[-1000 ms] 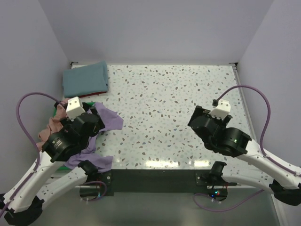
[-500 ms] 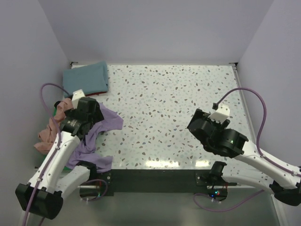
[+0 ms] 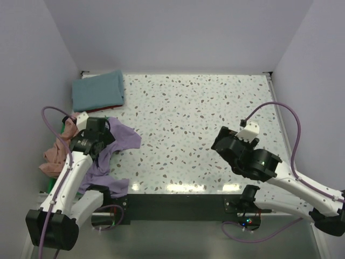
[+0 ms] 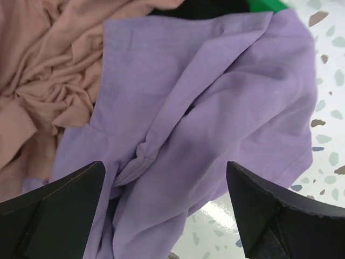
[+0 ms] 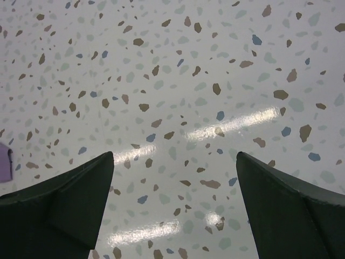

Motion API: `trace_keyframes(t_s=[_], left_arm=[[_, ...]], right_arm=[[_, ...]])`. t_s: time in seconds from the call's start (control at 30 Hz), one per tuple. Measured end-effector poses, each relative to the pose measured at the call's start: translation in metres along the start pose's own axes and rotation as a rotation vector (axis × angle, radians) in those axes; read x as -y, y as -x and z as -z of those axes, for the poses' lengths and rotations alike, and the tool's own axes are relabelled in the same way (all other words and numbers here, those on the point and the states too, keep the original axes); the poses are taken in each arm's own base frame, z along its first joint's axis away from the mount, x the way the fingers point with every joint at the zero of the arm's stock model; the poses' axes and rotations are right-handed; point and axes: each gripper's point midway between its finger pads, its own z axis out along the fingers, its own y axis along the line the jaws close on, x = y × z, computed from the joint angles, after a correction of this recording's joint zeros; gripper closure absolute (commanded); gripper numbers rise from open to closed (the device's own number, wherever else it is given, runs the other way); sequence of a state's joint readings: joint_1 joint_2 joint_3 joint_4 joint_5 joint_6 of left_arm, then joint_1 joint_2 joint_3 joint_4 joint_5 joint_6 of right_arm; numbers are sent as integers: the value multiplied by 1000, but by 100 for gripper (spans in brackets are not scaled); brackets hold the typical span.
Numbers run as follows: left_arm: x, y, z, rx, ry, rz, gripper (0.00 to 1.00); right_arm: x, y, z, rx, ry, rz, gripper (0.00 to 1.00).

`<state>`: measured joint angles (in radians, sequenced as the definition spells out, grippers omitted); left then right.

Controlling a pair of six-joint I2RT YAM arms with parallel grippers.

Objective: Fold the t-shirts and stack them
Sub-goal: Grab the tshirt from the pile

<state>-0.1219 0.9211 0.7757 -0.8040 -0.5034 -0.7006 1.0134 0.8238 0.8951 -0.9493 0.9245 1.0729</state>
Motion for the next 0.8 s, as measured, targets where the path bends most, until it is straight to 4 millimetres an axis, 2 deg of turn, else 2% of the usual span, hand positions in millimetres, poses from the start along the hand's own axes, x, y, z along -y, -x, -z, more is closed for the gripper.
trace_keyframes(t_s=[0.07,0.33,0.43,0.47,0.53,0.57,0.6,0.63,0.7,0.8], left_arm=[[-4,-13,-5,-34,12,14,0],[-4,-31,-24,-105,15,102,2],[-7,-45,-34,-146,29,131,21],[-8,-47,-35,-155,33,137,38],[-5,-47,-36,-155,23,161,57],[-5,-45,-35,-148,18,168,75],[-5,-44,-34,-144,15,171,83],[-5,-42,-32,-139,14,171,97],[-6,-34,-26,-118,14,178,100],[-8,-4,-7,-42,8,195,100]], right_arm=[[0,1,1,1,3,-7,1],[13,-2,4,4,11,-77,1],[16,-1,6,5,10,-91,1],[16,-1,6,5,9,-92,1],[17,-2,6,4,6,-92,1],[17,-2,6,4,5,-92,1],[17,-2,6,3,4,-93,1],[17,-2,6,3,4,-92,1],[16,-3,5,1,1,-87,1],[14,-6,2,-4,-8,-60,1]])
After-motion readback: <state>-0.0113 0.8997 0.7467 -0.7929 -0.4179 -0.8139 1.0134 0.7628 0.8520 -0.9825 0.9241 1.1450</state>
